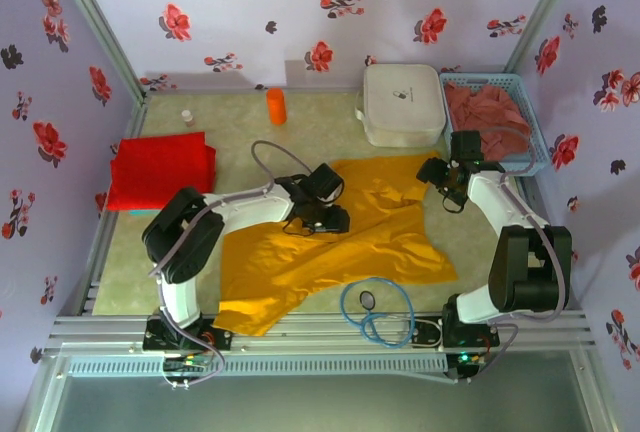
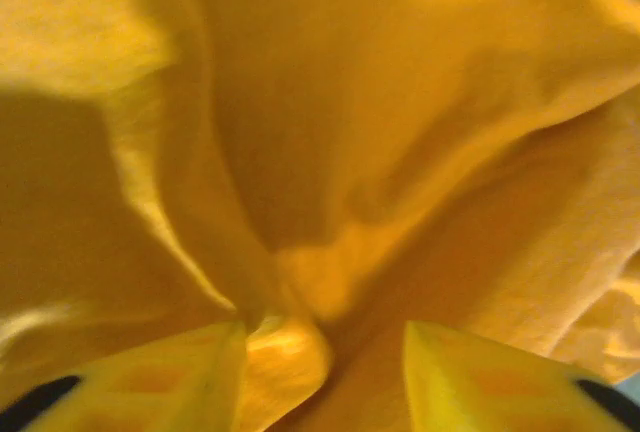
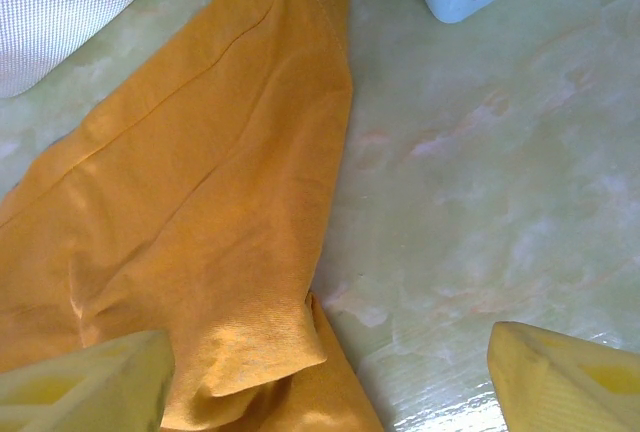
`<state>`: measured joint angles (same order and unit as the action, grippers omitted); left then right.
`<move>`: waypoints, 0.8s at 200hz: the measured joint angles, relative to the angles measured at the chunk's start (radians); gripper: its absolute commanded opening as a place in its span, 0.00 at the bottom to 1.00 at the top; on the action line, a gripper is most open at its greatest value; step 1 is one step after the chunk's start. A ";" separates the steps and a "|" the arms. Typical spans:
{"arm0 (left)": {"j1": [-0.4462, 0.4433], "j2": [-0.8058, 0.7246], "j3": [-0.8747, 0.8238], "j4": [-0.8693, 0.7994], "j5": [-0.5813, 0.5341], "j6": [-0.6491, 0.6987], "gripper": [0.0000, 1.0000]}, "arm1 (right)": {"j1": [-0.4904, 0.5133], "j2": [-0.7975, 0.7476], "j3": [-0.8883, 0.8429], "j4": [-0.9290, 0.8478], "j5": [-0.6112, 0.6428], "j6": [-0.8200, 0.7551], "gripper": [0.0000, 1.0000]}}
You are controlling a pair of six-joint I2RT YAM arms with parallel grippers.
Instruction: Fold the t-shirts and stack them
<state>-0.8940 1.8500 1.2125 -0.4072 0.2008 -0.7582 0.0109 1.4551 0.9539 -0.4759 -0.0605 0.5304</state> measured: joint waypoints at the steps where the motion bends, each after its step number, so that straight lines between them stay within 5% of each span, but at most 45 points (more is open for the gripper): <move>1: 0.001 0.000 0.000 -0.003 0.000 -0.001 0.50 | 0.000 0.000 0.000 0.000 0.000 0.000 0.82; 55: 0.089 -0.202 -0.071 -0.051 -0.010 -0.016 0.36 | 0.000 0.000 0.000 0.000 -0.005 0.000 0.82; 160: 0.113 -0.243 -0.227 -0.080 0.003 -0.124 0.39 | 0.000 0.007 0.000 0.000 -0.015 0.000 0.82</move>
<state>-0.7807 1.6070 0.9852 -0.4870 0.2035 -0.8818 0.0109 1.4620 0.9535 -0.4755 -0.0757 0.5304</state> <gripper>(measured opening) 0.389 0.820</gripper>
